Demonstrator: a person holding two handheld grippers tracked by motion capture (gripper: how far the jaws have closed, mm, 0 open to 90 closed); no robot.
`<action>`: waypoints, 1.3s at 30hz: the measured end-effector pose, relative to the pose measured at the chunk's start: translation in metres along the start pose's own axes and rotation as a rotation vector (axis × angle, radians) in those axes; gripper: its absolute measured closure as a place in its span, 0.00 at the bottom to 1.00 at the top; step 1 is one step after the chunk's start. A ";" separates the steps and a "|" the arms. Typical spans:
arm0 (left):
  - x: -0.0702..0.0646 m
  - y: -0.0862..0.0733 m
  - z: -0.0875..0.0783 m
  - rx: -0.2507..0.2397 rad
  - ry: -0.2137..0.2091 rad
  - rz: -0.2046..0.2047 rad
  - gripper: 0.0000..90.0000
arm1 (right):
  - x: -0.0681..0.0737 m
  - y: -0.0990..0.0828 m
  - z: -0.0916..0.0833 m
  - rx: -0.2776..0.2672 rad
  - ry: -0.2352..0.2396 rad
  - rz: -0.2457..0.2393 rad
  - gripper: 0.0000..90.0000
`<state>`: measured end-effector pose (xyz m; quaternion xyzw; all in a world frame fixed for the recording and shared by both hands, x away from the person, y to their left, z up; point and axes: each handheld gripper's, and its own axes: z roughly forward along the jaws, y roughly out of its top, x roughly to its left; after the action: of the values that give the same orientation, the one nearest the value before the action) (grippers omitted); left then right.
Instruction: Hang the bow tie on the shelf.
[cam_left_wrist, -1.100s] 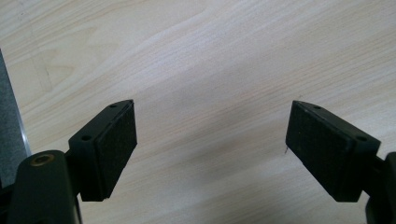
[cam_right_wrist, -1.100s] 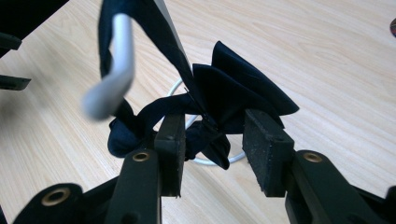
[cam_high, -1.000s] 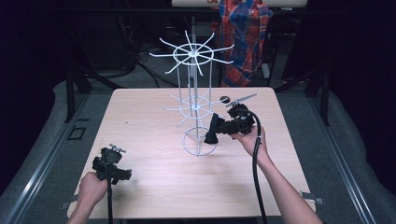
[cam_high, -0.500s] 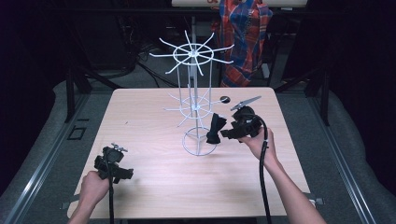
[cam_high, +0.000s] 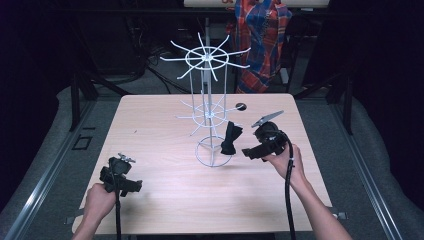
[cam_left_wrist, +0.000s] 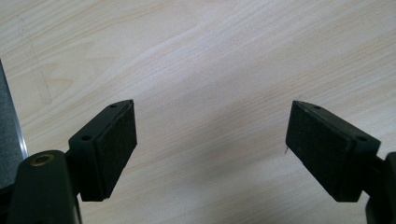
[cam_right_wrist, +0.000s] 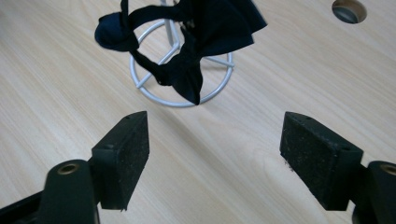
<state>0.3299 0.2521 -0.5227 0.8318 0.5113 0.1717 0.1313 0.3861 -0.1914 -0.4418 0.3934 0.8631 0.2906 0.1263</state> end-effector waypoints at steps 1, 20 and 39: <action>0.000 0.000 0.000 -0.001 0.000 0.001 0.19 | 0.002 -0.001 0.001 0.010 0.000 -0.012 0.25; -0.001 0.000 -0.001 0.002 -0.002 0.000 0.19 | 0.012 -0.032 0.017 0.201 0.061 -0.044 0.17; -0.003 0.001 0.001 0.007 0.000 0.007 0.19 | 0.014 -0.063 0.023 0.313 0.059 -0.070 0.17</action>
<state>0.3301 0.2492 -0.5233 0.8340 0.5091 0.1703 0.1278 0.3494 -0.2048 -0.4978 0.3694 0.9142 0.1594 0.0480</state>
